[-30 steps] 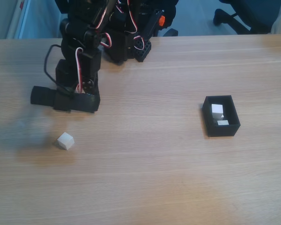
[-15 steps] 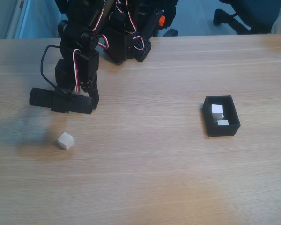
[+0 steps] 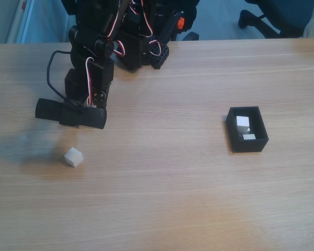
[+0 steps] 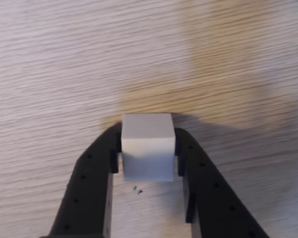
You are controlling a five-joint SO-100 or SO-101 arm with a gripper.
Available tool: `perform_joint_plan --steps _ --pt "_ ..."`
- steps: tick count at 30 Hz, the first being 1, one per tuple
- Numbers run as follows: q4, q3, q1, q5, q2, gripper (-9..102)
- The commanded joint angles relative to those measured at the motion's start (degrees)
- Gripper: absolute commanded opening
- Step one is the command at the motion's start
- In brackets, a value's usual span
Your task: Pick blocks and place them in the box.
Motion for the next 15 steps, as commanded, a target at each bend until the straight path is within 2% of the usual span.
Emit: perform_joint_plan --steps 1,8,15 --pt "-0.97 0.62 -0.35 0.35 0.09 0" --pt "0.62 1.58 -2.02 1.23 2.99 0" --pt "9.49 1.76 -10.9 6.86 11.51 0"
